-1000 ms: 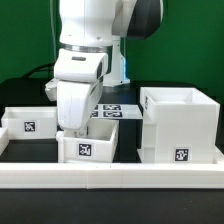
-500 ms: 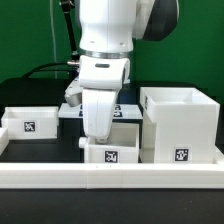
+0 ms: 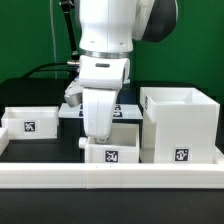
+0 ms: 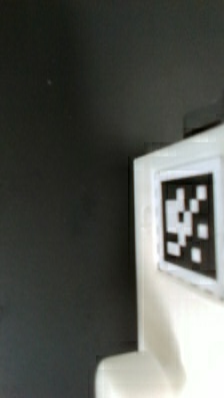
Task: Assemble drawer
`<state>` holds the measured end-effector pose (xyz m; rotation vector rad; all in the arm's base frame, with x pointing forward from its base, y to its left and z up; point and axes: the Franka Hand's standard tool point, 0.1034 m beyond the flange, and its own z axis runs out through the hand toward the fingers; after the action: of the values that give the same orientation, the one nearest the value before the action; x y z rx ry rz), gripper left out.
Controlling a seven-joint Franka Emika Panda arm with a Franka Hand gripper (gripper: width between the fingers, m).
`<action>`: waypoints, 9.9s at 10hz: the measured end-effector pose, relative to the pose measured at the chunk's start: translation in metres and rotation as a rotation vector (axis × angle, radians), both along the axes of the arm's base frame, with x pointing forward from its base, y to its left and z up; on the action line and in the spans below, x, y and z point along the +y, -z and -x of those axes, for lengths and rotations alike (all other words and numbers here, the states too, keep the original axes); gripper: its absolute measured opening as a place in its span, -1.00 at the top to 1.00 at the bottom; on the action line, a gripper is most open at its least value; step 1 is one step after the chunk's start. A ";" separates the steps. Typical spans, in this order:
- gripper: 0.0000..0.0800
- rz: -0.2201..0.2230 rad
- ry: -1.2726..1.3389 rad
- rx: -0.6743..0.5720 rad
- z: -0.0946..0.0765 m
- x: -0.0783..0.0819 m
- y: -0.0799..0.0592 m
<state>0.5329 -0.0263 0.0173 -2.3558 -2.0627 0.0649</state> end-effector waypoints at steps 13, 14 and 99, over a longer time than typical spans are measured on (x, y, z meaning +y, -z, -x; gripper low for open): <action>0.89 0.002 -0.008 -0.046 -0.005 0.010 0.004; 0.89 0.010 -0.039 -0.036 -0.004 0.014 0.004; -0.62 -0.105 -0.205 0.021 -0.017 -0.048 -0.010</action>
Offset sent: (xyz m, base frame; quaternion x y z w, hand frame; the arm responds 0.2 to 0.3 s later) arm 0.0000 0.0000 0.0000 -0.0650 0.0000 0.0000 0.9979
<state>0.5502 -0.0744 0.0277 -2.0703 -2.2312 -0.0168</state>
